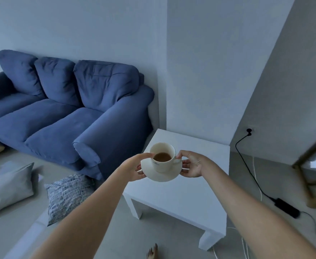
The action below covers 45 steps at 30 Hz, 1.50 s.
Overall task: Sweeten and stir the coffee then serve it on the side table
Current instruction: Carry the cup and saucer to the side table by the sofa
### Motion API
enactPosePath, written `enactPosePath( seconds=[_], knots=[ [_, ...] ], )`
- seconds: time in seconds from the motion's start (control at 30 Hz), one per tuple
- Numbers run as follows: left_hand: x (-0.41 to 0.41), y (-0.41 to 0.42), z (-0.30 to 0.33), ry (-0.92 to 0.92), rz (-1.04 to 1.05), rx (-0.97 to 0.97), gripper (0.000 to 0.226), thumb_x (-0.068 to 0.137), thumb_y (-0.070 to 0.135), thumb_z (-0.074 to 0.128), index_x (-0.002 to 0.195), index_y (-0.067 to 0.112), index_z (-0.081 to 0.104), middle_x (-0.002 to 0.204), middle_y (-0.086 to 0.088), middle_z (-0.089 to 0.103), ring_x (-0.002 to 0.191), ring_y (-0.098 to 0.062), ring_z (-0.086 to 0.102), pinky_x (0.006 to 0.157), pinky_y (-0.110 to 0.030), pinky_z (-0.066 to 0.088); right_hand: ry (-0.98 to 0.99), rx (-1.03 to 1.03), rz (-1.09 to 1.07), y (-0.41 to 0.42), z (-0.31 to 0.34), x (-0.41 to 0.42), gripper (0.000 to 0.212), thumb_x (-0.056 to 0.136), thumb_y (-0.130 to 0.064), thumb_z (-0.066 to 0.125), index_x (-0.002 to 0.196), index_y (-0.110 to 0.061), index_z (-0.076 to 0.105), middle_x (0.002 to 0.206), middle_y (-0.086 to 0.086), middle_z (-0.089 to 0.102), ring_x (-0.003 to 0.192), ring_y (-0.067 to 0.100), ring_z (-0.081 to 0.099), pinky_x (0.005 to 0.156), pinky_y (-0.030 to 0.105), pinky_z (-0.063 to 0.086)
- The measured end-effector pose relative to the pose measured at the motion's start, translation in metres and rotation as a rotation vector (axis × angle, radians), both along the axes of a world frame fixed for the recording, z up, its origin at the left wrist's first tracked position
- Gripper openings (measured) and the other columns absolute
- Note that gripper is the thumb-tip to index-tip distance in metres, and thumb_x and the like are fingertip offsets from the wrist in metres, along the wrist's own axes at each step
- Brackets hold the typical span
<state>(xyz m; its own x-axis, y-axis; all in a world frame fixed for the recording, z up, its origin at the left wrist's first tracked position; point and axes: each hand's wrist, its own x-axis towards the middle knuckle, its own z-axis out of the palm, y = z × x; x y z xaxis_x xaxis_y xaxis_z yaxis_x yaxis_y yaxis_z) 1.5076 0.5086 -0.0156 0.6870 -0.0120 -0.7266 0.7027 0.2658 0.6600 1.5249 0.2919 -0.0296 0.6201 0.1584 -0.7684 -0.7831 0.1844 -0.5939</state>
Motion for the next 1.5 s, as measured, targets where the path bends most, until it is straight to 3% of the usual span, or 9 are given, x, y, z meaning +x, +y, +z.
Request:
enactPosePath(
  seconds=[0.23, 0.4, 0.63, 0.77, 0.9, 1.1, 1.3, 1.4, 1.5],
  knots=[
    [0.098, -0.014, -0.016, 0.016, -0.162, -0.003, 0.040, 0.068, 0.011, 0.084, 0.096, 0.010, 0.057, 0.109, -0.012, 0.063, 0.106, -0.030, 0.063, 0.098, -0.045, 0.051, 0.043, -0.003, -0.177, -0.012, -0.013, 0.064, 0.044, 0.064, -0.007, 0.067, 0.108, -0.005, 0.058, 0.101, 0.009, 0.059, 0.084, 0.026, 0.061, 0.068, 0.030, 0.053],
    [0.165, -0.035, -0.033, 0.005, -0.303, 0.006, 0.043, 0.066, 0.012, 0.084, 0.103, 0.011, 0.061, 0.108, -0.010, 0.064, 0.097, -0.027, 0.064, 0.097, -0.042, 0.052, 0.036, 0.015, -0.313, -0.028, -0.028, 0.105, 0.029, 0.071, -0.005, 0.060, 0.100, -0.005, 0.057, 0.093, 0.008, 0.059, 0.082, 0.024, 0.059, 0.071, 0.027, 0.052],
    [0.226, -0.071, -0.080, 0.083, -0.385, 0.034, 0.065, 0.060, 0.013, 0.088, 0.118, 0.012, 0.059, 0.118, -0.009, 0.062, 0.107, -0.024, 0.061, 0.089, -0.039, 0.055, 0.087, 0.014, -0.382, -0.065, -0.071, 0.148, 0.023, 0.074, -0.002, 0.057, 0.096, -0.008, 0.058, 0.095, 0.008, 0.060, 0.083, 0.023, 0.059, 0.071, 0.026, 0.051],
    [0.249, -0.092, -0.110, 0.171, -0.426, 0.070, 0.067, 0.059, 0.018, 0.088, 0.118, 0.015, 0.058, 0.117, -0.006, 0.060, 0.112, -0.027, 0.056, 0.099, -0.040, 0.048, 0.138, 0.018, -0.393, -0.085, -0.101, 0.168, 0.023, 0.076, -0.002, 0.058, 0.098, -0.008, 0.056, 0.093, 0.009, 0.058, 0.078, 0.020, 0.059, 0.069, 0.024, 0.051],
    [0.274, -0.112, -0.146, 0.208, -0.446, 0.073, 0.042, 0.069, 0.014, 0.082, 0.106, 0.012, 0.062, 0.109, -0.006, 0.062, 0.110, -0.023, 0.057, 0.103, -0.034, 0.045, 0.167, 0.034, -0.376, -0.108, -0.138, 0.186, 0.018, 0.078, 0.000, 0.059, 0.096, -0.006, 0.057, 0.090, 0.008, 0.057, 0.078, 0.019, 0.059, 0.078, 0.024, 0.051],
    [0.301, -0.131, -0.202, 0.235, -0.470, 0.086, 0.039, 0.074, 0.006, 0.077, 0.107, 0.009, 0.059, 0.119, -0.008, 0.060, 0.114, -0.024, 0.056, 0.105, -0.034, 0.043, 0.237, 0.001, -0.336, -0.124, -0.195, 0.212, 0.011, 0.079, 0.000, 0.058, 0.083, -0.009, 0.058, 0.084, 0.003, 0.056, 0.083, 0.015, 0.058, 0.101, 0.025, 0.041],
    [0.321, -0.140, -0.254, 0.273, -0.454, 0.085, 0.039, 0.070, 0.004, 0.079, 0.104, 0.009, 0.061, 0.120, -0.008, 0.063, 0.117, -0.024, 0.056, 0.109, -0.036, 0.041, 0.310, -0.069, -0.318, -0.132, -0.250, 0.233, 0.026, 0.076, -0.004, 0.064, 0.101, -0.010, 0.060, 0.116, 0.004, 0.053, 0.117, 0.023, 0.047, 0.106, 0.029, 0.039],
    [0.326, -0.139, -0.275, 0.290, -0.435, 0.070, 0.059, 0.055, 0.007, 0.082, 0.110, 0.007, 0.062, 0.123, -0.009, 0.063, 0.118, -0.024, 0.056, 0.106, -0.035, 0.043, 0.312, -0.058, -0.336, -0.130, -0.269, 0.241, 0.016, 0.076, -0.001, 0.062, 0.089, -0.011, 0.060, 0.101, 0.005, 0.054, 0.101, 0.021, 0.049, 0.103, 0.027, 0.040],
    [0.331, -0.138, -0.291, 0.294, -0.417, 0.051, 0.061, 0.051, 0.007, 0.081, 0.108, 0.007, 0.063, 0.122, -0.009, 0.063, 0.118, -0.025, 0.056, 0.106, -0.034, 0.044, 0.305, -0.078, -0.328, -0.127, -0.284, 0.246, 0.017, 0.077, 0.001, 0.060, 0.074, -0.015, 0.054, 0.084, 0.004, 0.048, 0.081, 0.016, 0.043, 0.101, 0.025, 0.041]
  ],
)
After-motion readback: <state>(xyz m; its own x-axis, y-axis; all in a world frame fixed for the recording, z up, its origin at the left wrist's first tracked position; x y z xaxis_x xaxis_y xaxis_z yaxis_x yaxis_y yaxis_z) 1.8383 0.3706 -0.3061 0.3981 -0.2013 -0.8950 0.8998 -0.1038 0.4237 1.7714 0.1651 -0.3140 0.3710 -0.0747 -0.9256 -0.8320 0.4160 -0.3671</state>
